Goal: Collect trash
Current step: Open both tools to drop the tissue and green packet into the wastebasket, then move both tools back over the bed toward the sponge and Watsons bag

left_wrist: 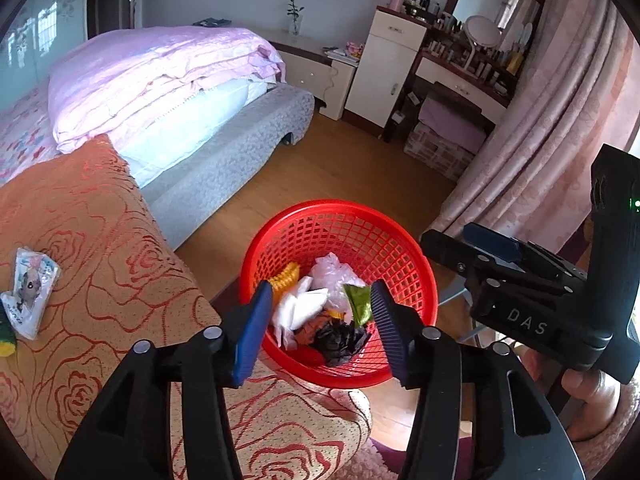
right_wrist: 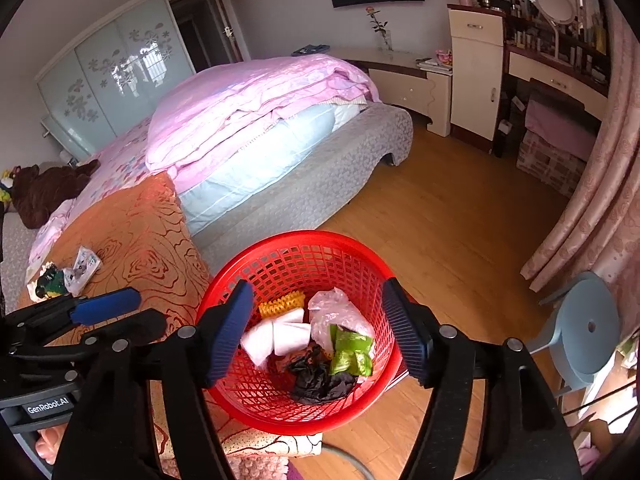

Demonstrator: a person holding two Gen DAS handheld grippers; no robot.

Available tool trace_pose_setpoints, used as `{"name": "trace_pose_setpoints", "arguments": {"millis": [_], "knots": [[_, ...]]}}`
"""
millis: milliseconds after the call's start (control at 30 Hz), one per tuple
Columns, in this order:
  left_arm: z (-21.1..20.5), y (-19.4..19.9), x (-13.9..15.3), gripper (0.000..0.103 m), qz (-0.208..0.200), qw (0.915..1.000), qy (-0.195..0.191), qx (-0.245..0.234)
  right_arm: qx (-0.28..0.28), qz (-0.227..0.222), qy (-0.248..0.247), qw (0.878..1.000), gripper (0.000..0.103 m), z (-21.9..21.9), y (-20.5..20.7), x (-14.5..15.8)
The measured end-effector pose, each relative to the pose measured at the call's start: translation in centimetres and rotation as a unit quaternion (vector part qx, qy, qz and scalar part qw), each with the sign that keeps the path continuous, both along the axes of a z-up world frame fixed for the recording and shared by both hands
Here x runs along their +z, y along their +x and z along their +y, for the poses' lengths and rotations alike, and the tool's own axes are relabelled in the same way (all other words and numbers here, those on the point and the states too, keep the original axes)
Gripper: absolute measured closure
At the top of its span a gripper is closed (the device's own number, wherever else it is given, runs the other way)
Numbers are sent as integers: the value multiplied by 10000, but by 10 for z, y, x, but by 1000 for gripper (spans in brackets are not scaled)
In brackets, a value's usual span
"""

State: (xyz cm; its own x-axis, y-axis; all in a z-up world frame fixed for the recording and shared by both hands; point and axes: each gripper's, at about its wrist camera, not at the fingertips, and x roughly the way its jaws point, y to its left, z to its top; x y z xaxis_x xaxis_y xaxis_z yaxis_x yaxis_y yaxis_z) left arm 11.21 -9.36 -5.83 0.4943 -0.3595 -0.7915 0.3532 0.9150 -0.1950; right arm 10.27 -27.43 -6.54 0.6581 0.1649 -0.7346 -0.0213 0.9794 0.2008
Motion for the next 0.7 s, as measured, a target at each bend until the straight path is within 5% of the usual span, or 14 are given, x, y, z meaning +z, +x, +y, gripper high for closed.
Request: {"name": "trace_pose_setpoints", "arguments": {"millis": [700], "knots": [[62, -20, 23, 43, -503, 9949, 303, 818, 268, -74, -205, 9994, 38, 21, -4, 0]]}}
